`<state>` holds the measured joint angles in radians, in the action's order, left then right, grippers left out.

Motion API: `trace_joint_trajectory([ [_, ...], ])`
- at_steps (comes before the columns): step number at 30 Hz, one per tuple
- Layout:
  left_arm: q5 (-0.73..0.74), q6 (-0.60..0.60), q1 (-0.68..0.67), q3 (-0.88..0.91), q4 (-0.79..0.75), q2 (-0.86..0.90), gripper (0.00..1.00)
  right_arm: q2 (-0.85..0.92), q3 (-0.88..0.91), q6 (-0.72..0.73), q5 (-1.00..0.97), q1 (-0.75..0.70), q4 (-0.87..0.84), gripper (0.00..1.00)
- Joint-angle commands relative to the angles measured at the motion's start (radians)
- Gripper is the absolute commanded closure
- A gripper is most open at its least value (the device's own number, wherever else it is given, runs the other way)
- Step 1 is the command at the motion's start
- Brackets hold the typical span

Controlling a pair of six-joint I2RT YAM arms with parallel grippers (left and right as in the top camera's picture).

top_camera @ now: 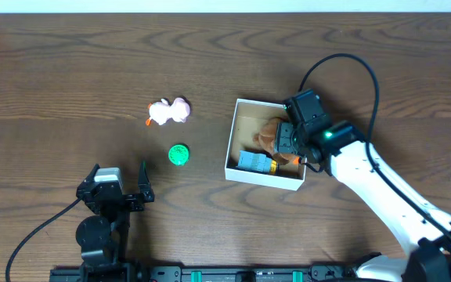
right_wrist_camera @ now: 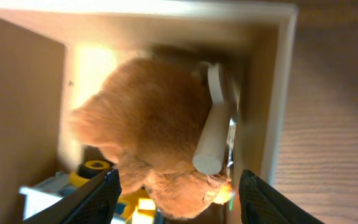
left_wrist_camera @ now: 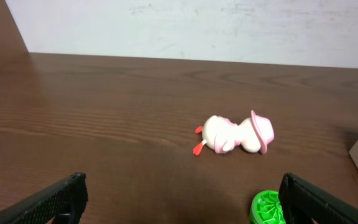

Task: Pack container
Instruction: 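Lower the rattle drum into the box's right side beside the bear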

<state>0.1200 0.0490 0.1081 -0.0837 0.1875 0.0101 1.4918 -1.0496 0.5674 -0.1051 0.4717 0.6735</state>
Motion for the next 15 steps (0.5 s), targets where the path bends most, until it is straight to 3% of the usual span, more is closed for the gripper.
trace_joint_trajectory([
  [1, -0.001, -0.005, -0.004, 0.014, 0.035, -0.006, 0.02, -0.085, -0.087, -0.034, -0.048, 0.006, 0.023, 0.36],
  [6, -0.001, -0.005, -0.004, 0.014, 0.035, -0.006, 0.02, -0.172, -0.148, -0.034, -0.157, -0.008, 0.098, 0.38],
  [11, -0.001, -0.005, -0.004, 0.014, 0.035, -0.006, 0.02, -0.211, -0.148, -0.091, -0.168, -0.027, 0.145, 0.49],
  [12, -0.001, -0.005, -0.004, 0.014, 0.035, -0.006, 0.02, -0.21, -0.148, -0.098, -0.192, -0.029, 0.159, 0.55],
  [13, -0.001, -0.005, -0.004, 0.014, 0.035, -0.006, 0.02, -0.209, -0.147, -0.098, -0.233, -0.035, 0.178, 0.81],
  [14, -0.001, -0.005, -0.004, 0.014, 0.035, -0.006, 0.02, -0.209, -0.147, -0.097, -0.271, -0.044, 0.195, 0.99],
  [15, -0.001, -0.005, -0.004, 0.014, 0.035, -0.006, 0.02, -0.207, -0.146, -0.097, -0.297, -0.056, 0.206, 0.99],
])
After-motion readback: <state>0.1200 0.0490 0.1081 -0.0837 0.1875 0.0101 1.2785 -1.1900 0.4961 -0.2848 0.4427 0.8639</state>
